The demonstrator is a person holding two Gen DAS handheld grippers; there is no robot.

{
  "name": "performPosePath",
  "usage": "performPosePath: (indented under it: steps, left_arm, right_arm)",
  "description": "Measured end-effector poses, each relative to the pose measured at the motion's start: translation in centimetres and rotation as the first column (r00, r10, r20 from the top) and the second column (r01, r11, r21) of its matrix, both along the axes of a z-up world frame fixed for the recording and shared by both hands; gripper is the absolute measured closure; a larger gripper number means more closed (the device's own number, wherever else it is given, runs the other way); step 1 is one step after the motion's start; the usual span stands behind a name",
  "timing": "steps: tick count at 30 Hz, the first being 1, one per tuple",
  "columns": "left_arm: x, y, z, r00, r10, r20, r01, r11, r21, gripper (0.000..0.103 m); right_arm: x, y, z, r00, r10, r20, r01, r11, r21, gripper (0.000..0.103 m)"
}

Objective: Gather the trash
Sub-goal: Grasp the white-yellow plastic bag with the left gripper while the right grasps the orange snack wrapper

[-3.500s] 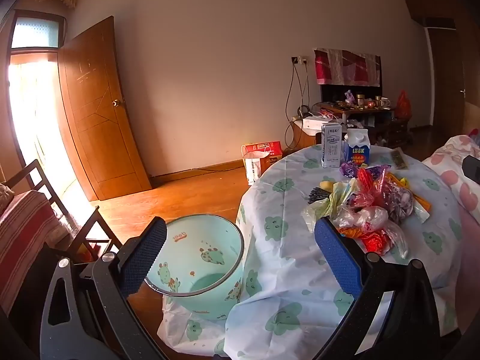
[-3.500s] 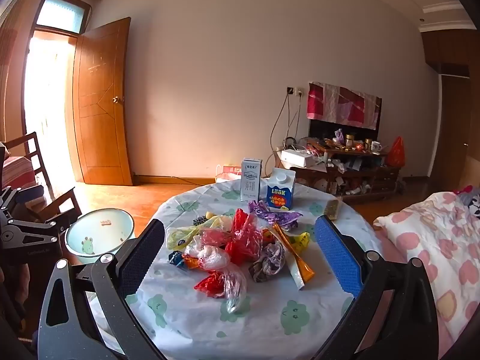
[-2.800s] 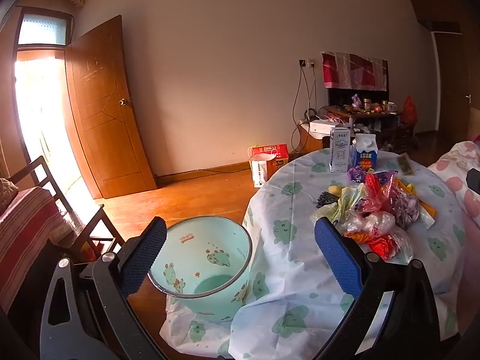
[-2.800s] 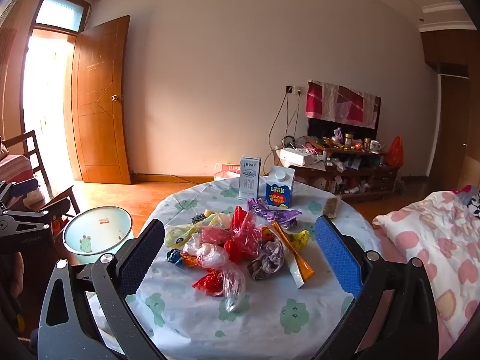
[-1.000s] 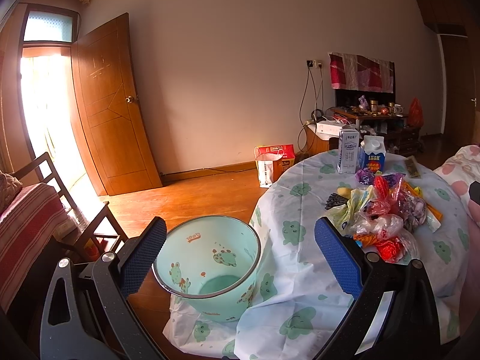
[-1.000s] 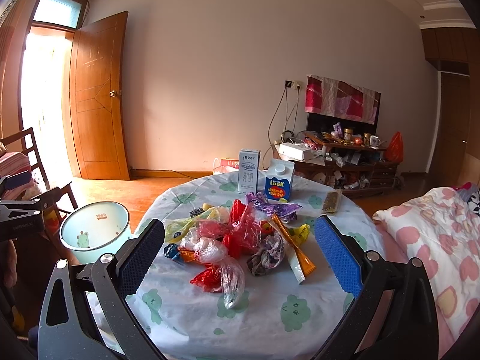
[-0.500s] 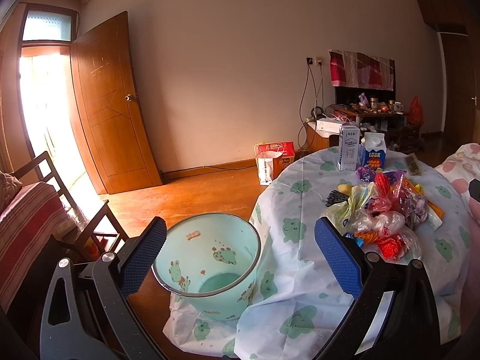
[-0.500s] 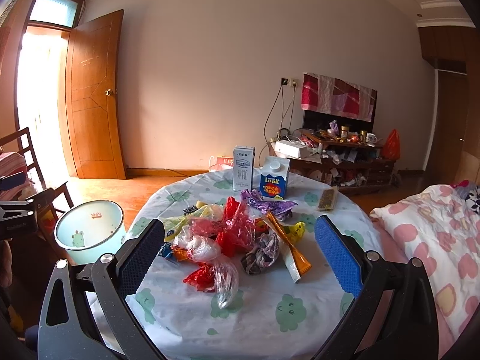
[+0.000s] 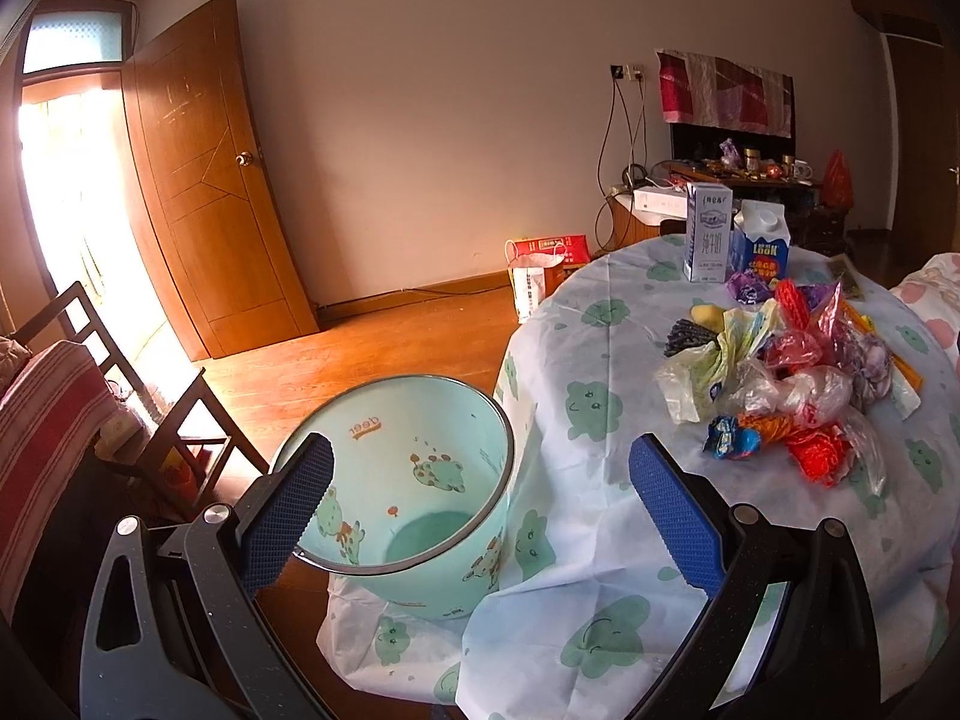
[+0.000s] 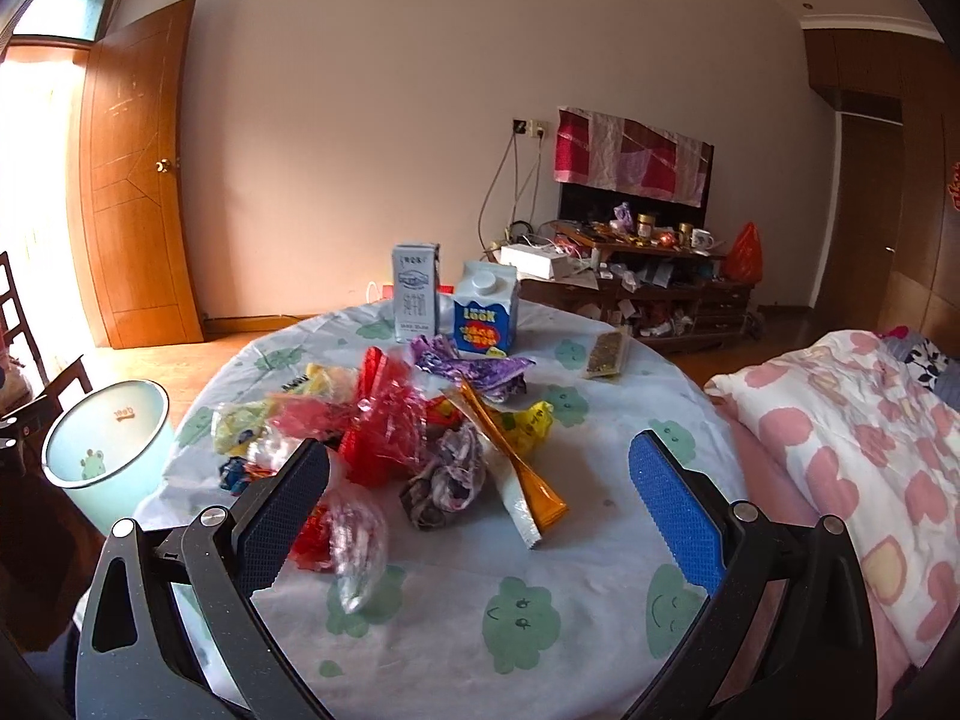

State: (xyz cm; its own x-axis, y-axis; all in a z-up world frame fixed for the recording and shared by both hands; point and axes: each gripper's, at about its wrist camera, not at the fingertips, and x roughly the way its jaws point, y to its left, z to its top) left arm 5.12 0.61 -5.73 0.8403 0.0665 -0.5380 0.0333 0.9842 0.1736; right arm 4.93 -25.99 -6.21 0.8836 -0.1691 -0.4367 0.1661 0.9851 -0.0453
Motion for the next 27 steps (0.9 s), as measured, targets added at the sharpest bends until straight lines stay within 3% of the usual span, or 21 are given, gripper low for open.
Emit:
performPosePath:
  steps: [8,18,21,23,26,27]
  left_arm:
    - [3.5,-2.8,-4.7,0.994,-0.043,-0.098,0.043,0.999,-0.006,0.006]
    - [6.1,-5.5,-6.0,0.988,-0.077,-0.132,0.075,0.997,-0.021,0.006]
    - [6.8,-6.1,-5.9,0.987,-0.090,-0.132,0.087,0.996,-0.023,0.006]
    - [7.2,-6.5,-5.8,0.987,-0.096,-0.131,0.094,0.995,-0.024,0.006]
    - [7.7,-7.3,-5.6,0.986,-0.106,-0.131,0.104,0.994,-0.024,0.006]
    - [7.9,-7.5,-5.5,0.985,-0.110,-0.130,0.108,0.994,-0.027,0.006]
  right_arm:
    - [2.6,-4.0,-4.6,0.994,-0.072,-0.082,0.074,0.997,0.019,0.005]
    - [5.4,-6.5,-7.5,0.990,-0.069,-0.121,0.077,0.995,0.061,0.008]
    - [6.3,-6.9,-8.3,0.985,-0.024,-0.171,0.041,0.994,0.100,0.034]
    - [6.6,-7.1,-8.4,0.982,0.019,-0.187,0.005,0.992,0.129,0.059]
    - [7.0,-7.5,-8.6,0.976,0.074,-0.207,-0.038,0.984,0.174,0.089]
    - [6.9,-7.6,-8.6,0.974,0.084,-0.210,-0.045,0.982,0.186,0.091]
